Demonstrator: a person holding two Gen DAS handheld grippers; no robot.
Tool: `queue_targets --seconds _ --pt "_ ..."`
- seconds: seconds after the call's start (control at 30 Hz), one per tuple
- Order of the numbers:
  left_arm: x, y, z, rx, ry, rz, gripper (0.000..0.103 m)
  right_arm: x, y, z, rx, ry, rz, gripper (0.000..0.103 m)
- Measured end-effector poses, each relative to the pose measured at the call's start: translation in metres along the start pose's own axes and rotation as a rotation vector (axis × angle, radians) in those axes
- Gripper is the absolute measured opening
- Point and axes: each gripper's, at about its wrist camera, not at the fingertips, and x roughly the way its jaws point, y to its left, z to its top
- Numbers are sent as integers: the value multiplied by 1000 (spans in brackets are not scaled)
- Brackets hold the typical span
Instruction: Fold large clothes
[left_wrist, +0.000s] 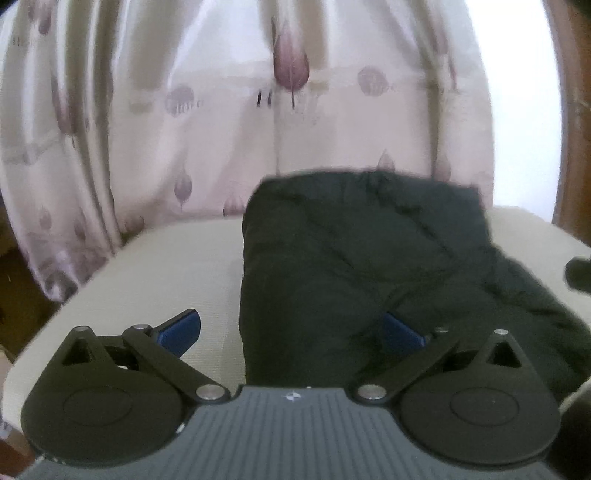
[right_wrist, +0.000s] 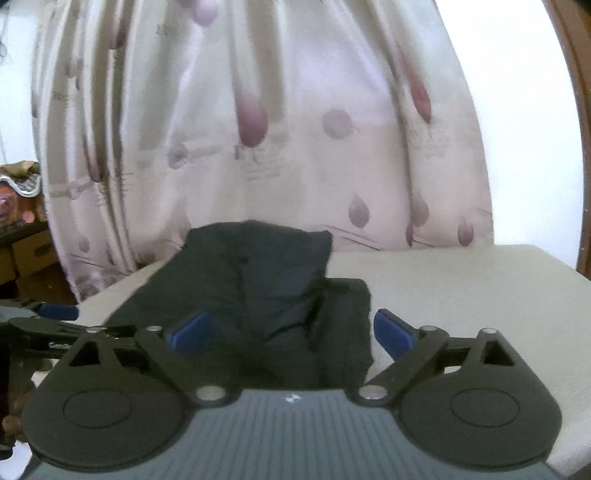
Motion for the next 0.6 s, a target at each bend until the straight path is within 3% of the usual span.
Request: queue_targets --seconds 0.2,0.33,0.43,0.6 --pt "-47 -14 8 49 -183 58 103 -17 -3 0 56 5 12 97" --pt "-59 -20 21 15 -146 45 103 -30 -2 0 78 6 15 97" --pt "-70 -23 26 5 -164 81 103 -36 0 2 82 1 20 97" --pt "-74 -20 37 -45 -126 12 103 -43 3 5 72 -8 27 98"
